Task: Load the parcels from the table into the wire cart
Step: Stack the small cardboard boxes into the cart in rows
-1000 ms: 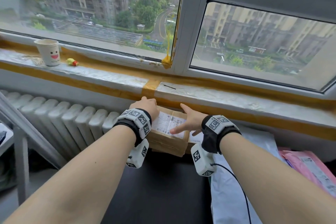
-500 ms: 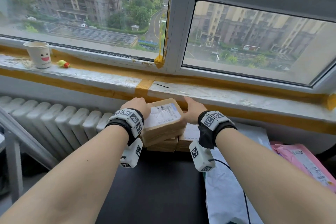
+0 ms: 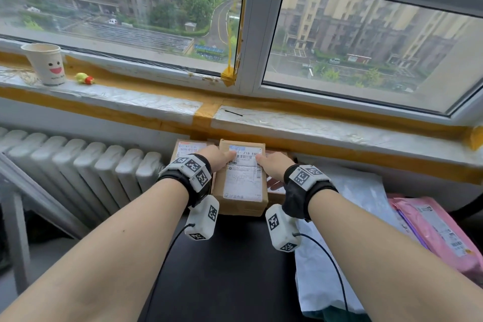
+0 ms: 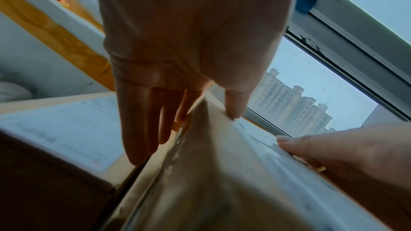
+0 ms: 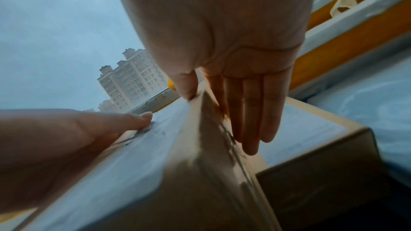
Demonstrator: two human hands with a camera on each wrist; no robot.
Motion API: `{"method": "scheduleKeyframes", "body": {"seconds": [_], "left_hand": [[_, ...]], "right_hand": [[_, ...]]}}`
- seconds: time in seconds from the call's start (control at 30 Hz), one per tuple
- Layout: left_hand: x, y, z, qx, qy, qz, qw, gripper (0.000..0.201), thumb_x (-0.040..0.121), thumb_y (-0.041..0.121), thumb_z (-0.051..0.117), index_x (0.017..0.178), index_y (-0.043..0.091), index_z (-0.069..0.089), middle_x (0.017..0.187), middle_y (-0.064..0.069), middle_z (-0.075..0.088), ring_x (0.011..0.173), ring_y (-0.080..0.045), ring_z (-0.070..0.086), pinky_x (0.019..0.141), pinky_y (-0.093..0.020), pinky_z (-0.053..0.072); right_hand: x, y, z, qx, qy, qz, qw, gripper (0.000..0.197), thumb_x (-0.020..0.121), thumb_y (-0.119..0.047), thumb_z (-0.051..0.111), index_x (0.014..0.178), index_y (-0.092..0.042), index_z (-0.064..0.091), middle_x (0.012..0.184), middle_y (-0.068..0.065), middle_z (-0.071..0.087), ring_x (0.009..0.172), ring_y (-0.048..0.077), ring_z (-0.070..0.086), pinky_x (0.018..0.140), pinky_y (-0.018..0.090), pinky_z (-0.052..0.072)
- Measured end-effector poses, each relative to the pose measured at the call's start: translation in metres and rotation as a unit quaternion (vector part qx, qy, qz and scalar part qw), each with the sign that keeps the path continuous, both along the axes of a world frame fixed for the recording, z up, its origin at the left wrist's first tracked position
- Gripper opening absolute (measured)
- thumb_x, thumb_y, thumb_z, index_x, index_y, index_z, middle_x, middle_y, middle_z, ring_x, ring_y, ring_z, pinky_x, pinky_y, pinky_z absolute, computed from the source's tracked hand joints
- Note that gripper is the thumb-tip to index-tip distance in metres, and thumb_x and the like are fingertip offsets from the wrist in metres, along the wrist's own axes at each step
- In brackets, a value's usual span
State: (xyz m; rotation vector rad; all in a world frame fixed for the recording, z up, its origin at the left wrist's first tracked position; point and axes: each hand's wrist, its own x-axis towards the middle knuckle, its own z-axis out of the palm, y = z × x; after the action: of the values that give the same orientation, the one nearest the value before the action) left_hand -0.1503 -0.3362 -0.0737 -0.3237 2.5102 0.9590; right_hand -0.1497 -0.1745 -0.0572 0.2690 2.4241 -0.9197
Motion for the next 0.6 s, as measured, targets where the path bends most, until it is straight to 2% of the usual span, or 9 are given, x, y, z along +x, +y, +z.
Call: {"method": "scheduleKeyframes", "body": {"seconds": [0.07, 0.1, 0.2, 0.33, 0.47, 0.6], "left_hand": [[0.001, 0.001, -0.005, 0.034, -0.010, 0.019, 0.999, 0.063, 0.093, 0.058, 0.042, 0.129, 0.007, 0.052, 0.120, -0.013, 0.062, 0.106, -0.029, 0.062, 0.091, -0.041, 0.052], [0.002, 0.002, -0.006, 0.040, -0.013, 0.025, 0.999, 0.065, 0.093, 0.059, 0.041, 0.130, 0.007, 0.051, 0.122, -0.013, 0.062, 0.106, -0.029, 0.061, 0.091, -0.040, 0.052], [0.005, 0.007, -0.005, 0.027, 0.001, 0.025, 0.999, 0.066, 0.094, 0.057, 0.040, 0.135, 0.006, 0.046, 0.128, -0.014, 0.057, 0.111, -0.031, 0.058, 0.088, -0.036, 0.049], [0.010, 0.015, -0.001, -0.017, 0.021, 0.005, 1.000, 0.069, 0.094, 0.058, 0.039, 0.137, 0.004, 0.043, 0.131, -0.014, 0.055, 0.114, -0.030, 0.056, 0.087, -0.034, 0.047], [0.017, 0.033, 0.010, -0.016, 0.030, -0.004, 0.999, 0.070, 0.092, 0.061, 0.040, 0.131, 0.003, 0.049, 0.124, -0.013, 0.060, 0.106, -0.029, 0.061, 0.082, -0.034, 0.052], [0.032, 0.067, 0.033, -0.021, 0.077, -0.004, 0.997, 0.072, 0.091, 0.062, 0.041, 0.131, 0.002, 0.049, 0.124, -0.013, 0.060, 0.105, -0.028, 0.061, 0.082, -0.035, 0.051]], "right_hand": [[0.002, 0.002, -0.007, -0.045, -0.001, -0.020, 0.999, 0.049, 0.101, -0.043, 0.034, 0.126, -0.005, 0.053, 0.106, 0.012, 0.065, 0.087, 0.029, 0.066, 0.079, 0.039, 0.058], [0.003, 0.002, -0.009, -0.057, 0.001, -0.025, 0.998, 0.049, 0.100, -0.044, 0.034, 0.126, -0.006, 0.053, 0.111, 0.013, 0.065, 0.096, 0.031, 0.066, 0.086, 0.043, 0.056], [0.002, 0.004, -0.016, -0.057, 0.010, -0.031, 0.998, 0.055, 0.096, -0.051, 0.038, 0.124, -0.006, 0.056, 0.119, 0.014, 0.065, 0.105, 0.033, 0.063, 0.095, 0.048, 0.051], [0.006, 0.011, -0.015, -0.083, 0.022, -0.060, 0.994, 0.050, 0.093, -0.047, 0.048, 0.123, -0.008, 0.056, 0.113, 0.010, 0.068, 0.100, 0.030, 0.066, 0.091, 0.047, 0.053], [0.027, 0.029, 0.006, -0.115, 0.040, -0.077, 0.990, 0.027, 0.095, -0.034, 0.052, 0.107, -0.011, 0.059, 0.109, 0.011, 0.069, 0.098, 0.028, 0.068, 0.087, 0.046, 0.056], [0.053, 0.062, 0.030, -0.129, 0.088, -0.088, 0.984, 0.028, 0.095, -0.031, 0.054, 0.113, -0.009, 0.058, 0.108, 0.010, 0.068, 0.097, 0.027, 0.068, 0.086, 0.044, 0.057]]}}
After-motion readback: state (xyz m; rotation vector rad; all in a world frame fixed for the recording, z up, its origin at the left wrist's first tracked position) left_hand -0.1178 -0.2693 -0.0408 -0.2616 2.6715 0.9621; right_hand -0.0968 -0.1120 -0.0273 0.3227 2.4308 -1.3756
